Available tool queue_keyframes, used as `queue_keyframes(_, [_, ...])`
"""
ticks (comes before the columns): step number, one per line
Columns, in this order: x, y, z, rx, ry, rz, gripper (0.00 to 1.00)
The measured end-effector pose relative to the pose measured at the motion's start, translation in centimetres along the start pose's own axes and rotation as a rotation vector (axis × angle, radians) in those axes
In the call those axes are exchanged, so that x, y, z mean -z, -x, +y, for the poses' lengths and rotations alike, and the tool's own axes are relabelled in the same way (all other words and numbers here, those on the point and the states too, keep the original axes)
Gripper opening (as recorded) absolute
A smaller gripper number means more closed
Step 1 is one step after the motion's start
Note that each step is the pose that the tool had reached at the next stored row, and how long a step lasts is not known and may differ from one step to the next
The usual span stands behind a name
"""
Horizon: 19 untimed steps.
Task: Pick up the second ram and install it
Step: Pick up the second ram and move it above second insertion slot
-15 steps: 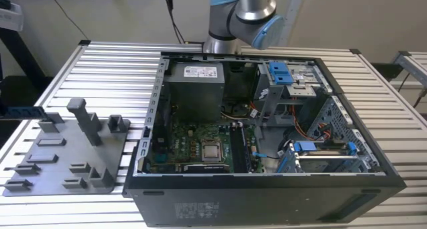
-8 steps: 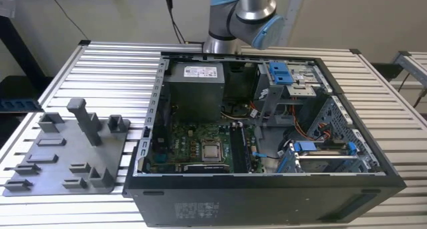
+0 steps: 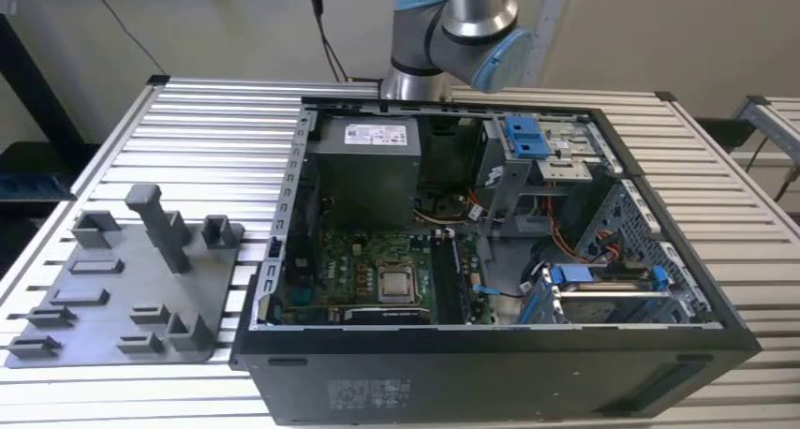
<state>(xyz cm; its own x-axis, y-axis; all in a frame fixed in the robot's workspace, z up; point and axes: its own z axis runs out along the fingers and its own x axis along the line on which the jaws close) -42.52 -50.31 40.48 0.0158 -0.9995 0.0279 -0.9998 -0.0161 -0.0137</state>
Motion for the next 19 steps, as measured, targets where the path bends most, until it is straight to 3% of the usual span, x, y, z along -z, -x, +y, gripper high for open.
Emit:
queue_keyframes(7, [1.25, -0.03, -0.02, 0.000, 0.0000, 0.0000, 0.14])
queue_keyframes(19, [1.59, -0.04, -0.03, 0.000, 0.0001, 0.0001, 0.14])
